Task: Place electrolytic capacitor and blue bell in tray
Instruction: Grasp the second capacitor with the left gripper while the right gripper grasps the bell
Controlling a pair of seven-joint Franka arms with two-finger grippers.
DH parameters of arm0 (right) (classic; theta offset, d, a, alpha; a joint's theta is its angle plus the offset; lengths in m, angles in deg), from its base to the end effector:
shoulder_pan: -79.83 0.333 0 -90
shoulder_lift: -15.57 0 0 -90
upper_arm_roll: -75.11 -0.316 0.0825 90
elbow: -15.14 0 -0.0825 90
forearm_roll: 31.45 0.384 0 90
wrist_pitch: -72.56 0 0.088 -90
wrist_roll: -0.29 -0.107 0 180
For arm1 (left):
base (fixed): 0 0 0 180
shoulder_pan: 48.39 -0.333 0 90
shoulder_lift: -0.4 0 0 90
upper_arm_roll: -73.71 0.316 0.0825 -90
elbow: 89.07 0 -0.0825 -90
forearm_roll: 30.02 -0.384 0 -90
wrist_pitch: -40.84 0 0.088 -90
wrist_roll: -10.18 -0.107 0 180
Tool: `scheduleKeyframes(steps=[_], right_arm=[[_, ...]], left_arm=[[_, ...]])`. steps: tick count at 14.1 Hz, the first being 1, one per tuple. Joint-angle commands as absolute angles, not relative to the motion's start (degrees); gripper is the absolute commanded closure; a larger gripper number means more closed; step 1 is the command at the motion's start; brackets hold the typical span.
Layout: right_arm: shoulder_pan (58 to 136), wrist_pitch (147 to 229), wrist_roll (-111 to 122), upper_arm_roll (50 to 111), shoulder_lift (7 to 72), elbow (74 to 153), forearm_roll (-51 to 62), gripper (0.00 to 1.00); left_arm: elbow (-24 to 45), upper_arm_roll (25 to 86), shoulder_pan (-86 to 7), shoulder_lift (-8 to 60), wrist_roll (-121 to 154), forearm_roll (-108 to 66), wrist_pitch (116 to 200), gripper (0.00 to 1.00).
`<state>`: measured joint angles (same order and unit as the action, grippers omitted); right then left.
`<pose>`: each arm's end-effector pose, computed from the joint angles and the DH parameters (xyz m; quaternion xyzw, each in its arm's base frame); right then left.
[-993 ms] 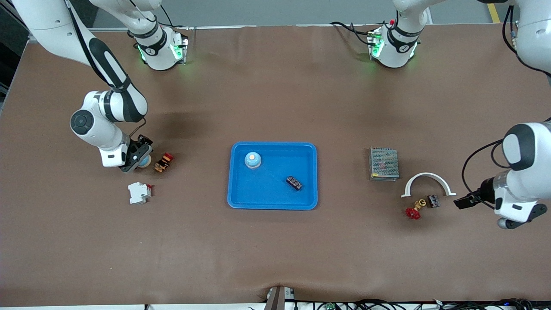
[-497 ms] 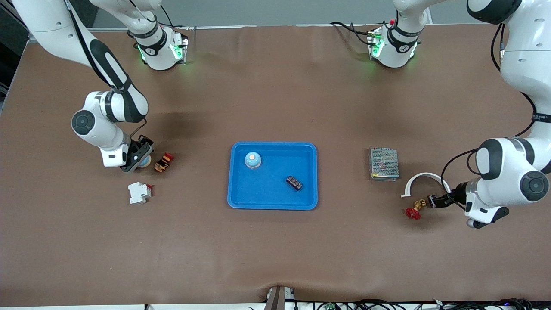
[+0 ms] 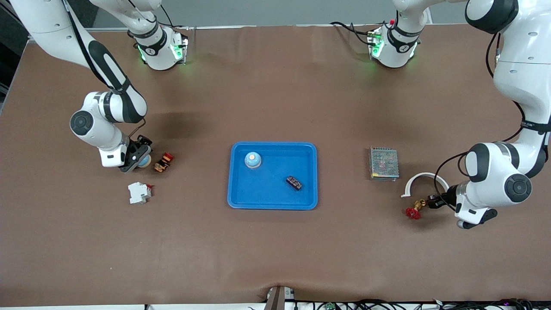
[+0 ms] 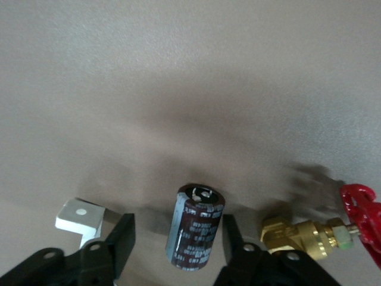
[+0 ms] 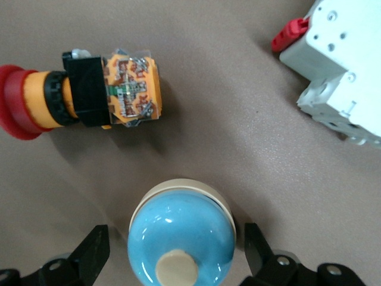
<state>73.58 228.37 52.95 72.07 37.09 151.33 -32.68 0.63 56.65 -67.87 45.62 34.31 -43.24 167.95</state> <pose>0.4985 -0.0257 0.1631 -0.9047 -0.4256 0.0118 0.0125 0.6869 0.0634 0.1842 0.9800 0.1924 -0.0503 0.0093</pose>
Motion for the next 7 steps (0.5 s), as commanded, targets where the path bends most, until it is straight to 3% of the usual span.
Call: scheduleKeyframes(steps=[1, 3, 5, 7], right_arm=[[72.1, 229.4, 53.8, 71.1, 37.2, 152.0, -32.9, 0.15], [72.2, 229.4, 53.8, 71.0, 37.3, 151.9, -32.9, 0.24], [72.3, 229.4, 53.7, 71.0, 37.4, 151.7, -32.9, 0.34], [72.4, 229.3, 53.6, 70.9, 37.4, 151.7, -32.8, 0.53]], left_arm=[[1.1, 56.5, -67.7, 45.2, 34.6, -44.8, 168.6, 0.88], [1.1, 56.4, -67.7, 45.0, 34.5, -45.1, 168.5, 1.00], [1.0, 56.4, -67.5, 43.9, 34.3, -45.2, 167.8, 1.00], [0.2, 55.8, -67.3, 42.3, 34.3, -45.2, 165.0, 1.00]])
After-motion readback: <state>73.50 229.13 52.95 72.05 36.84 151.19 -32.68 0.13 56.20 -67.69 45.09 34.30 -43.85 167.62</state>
